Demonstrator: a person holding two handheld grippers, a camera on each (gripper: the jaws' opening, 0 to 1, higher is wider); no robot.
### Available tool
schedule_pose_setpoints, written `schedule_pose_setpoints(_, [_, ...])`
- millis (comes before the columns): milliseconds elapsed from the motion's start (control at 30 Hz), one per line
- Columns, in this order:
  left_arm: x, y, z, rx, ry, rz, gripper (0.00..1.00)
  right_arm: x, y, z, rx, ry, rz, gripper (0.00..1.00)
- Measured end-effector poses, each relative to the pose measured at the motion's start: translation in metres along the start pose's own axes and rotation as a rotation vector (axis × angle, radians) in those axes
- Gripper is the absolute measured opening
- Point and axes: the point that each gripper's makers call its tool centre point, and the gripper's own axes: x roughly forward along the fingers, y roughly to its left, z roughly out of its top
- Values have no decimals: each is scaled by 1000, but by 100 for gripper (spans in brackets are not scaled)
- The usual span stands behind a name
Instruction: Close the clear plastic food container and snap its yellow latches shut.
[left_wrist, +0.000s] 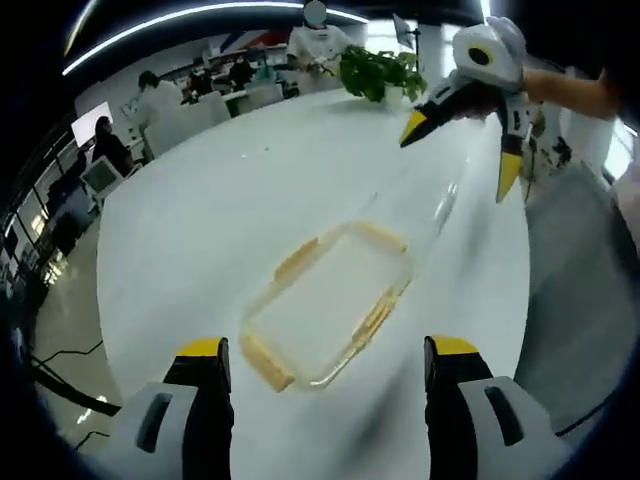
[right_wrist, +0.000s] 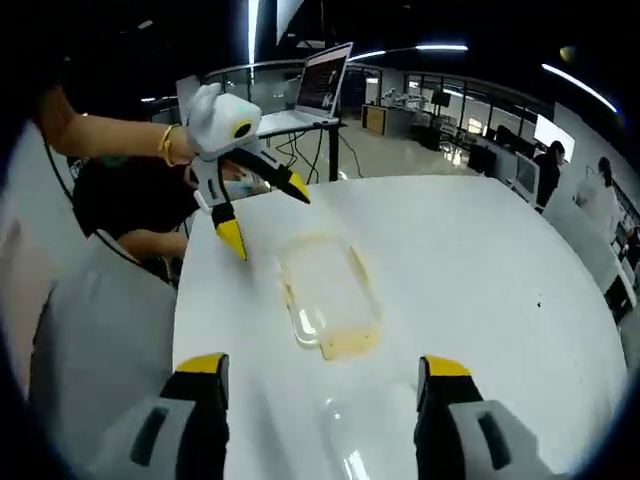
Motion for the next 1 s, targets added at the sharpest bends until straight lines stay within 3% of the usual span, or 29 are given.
schedule_pose_setpoints(233, [16, 7, -6, 81, 55, -50, 78, 26, -10, 6, -52, 51, 43, 75])
schedule_pose_setpoints(333, [21, 6, -10, 129, 93, -60, 78, 41, -13, 1, -61, 113, 50, 72])
schedule_pose_setpoints(467, [29, 9, -10, 81, 87, -66, 77, 61, -12, -6, -75, 168, 78, 72])
schedule_pose_setpoints(567, [32, 12, -13, 122, 113, -64, 77, 72, -13, -12, -47, 215, 85, 72])
schedule_pose_setpoints(733, [41, 21, -17, 123, 140, -74, 77, 87, -14, -15, -51, 261, 80, 72])
schedule_pose_setpoints(1000, [51, 29, -44, 141, 234, -91, 71, 96, -14, -34, -98, 350, 69, 70])
